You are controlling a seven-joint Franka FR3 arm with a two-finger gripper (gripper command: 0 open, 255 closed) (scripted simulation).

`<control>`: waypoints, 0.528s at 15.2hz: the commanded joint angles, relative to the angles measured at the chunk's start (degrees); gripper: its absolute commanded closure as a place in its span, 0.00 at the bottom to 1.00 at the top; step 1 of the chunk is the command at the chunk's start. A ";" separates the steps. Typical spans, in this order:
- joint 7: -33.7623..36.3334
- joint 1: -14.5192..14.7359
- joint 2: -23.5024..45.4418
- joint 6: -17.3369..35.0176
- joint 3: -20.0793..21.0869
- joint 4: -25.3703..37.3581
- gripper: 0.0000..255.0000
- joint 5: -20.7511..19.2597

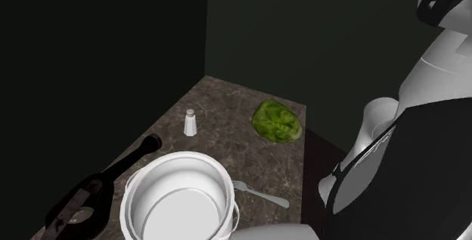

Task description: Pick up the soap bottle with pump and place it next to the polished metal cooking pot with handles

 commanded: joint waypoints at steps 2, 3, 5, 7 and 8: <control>1.09 0.31 1.32 2.14 -0.05 -1.46 1.00 -1.40; 1.46 0.42 1.76 2.82 -0.09 -1.94 1.00 -1.88; 2.16 0.64 2.61 4.03 -0.20 -2.75 1.00 -2.80; 2.15 0.66 2.60 4.04 -0.22 -2.75 1.00 -2.79; 2.15 0.66 2.60 4.04 -0.22 -2.75 1.00 -2.80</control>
